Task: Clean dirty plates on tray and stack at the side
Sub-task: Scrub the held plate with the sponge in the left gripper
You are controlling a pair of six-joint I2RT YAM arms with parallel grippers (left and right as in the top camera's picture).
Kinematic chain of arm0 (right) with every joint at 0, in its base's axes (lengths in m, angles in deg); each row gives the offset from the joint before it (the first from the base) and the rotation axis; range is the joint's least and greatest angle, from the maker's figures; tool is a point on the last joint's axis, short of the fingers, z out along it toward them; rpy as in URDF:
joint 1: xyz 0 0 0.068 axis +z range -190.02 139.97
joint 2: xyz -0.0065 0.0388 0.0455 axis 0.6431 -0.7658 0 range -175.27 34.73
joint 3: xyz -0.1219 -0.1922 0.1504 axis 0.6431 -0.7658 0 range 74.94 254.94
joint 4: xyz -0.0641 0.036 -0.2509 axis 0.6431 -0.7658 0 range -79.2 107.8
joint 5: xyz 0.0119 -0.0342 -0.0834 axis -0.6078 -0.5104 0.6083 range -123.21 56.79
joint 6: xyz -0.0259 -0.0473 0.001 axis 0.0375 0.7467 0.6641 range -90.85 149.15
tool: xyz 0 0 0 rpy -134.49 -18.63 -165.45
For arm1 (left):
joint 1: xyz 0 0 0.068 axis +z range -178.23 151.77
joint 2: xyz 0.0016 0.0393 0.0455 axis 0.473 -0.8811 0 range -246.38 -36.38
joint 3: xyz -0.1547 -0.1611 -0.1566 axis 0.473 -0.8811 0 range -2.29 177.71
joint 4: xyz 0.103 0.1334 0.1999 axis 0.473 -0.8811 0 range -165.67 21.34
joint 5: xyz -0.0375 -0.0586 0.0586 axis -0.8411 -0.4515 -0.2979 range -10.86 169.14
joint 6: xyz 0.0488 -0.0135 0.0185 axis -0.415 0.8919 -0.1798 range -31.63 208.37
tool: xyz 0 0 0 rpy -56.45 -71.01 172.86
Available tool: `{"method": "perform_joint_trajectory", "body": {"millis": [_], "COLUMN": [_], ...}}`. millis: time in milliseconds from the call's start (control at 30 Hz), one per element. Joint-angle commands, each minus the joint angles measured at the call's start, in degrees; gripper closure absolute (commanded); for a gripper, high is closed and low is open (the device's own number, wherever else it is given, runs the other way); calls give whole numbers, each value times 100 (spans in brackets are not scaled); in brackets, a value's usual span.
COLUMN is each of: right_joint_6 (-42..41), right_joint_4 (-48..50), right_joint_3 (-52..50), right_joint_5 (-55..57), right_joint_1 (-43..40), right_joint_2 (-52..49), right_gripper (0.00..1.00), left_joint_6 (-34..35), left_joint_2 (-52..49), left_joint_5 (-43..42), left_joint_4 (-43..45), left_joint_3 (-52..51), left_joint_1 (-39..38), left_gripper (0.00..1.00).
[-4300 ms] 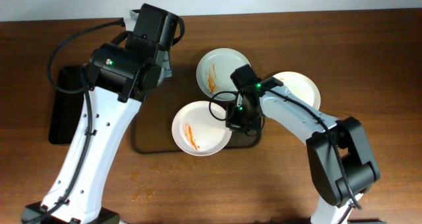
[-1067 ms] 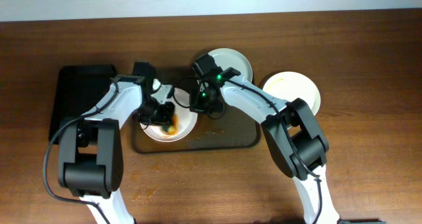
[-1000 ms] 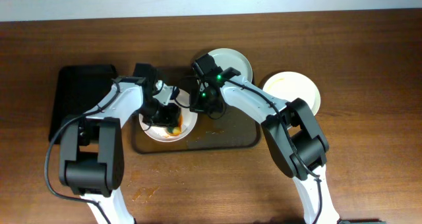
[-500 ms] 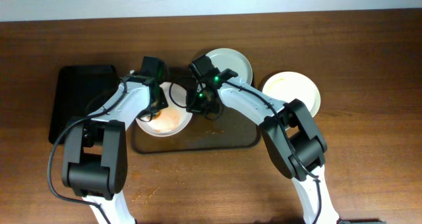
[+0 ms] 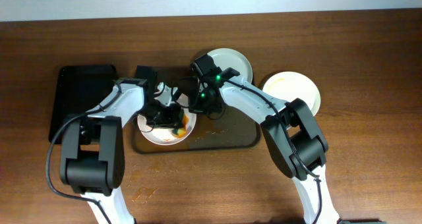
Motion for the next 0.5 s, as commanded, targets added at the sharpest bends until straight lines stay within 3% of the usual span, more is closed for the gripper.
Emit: {"method": "perform_joint_trajectory", "body": {"millis": [0, 100, 133, 300, 400, 467], "right_joint_6": [-125, -125, -125, -122, -122, -122], "right_joint_4": [20, 17, 17, 15, 15, -9], "right_joint_3": [52, 52, 52, 52, 52, 52], "right_joint_5": [48, 48, 48, 50, 48, 46], "right_joint_1": [20, 20, 20, 20, 20, 20], "right_joint_2": [-131, -131, -131, -131, -131, -131], "right_gripper": [96, 96, 96, 96, 96, 96], "left_joint_6": [627, 1355, 1762, 3670, 3652, 2594], "left_joint_2": [-278, -278, -278, -278, -278, -278], "left_joint_5": [-120, 1447, 2286, 4951, 5112, 3974], "left_joint_4": [780, 815, 833, 433, -17, -334], "left_joint_3": [-129, 7, 52, 140, 140, 177], "left_joint_1": [76, 321, 376, 400, 393, 396], "left_gripper": [99, 100, 100, 99, 99, 99]}}
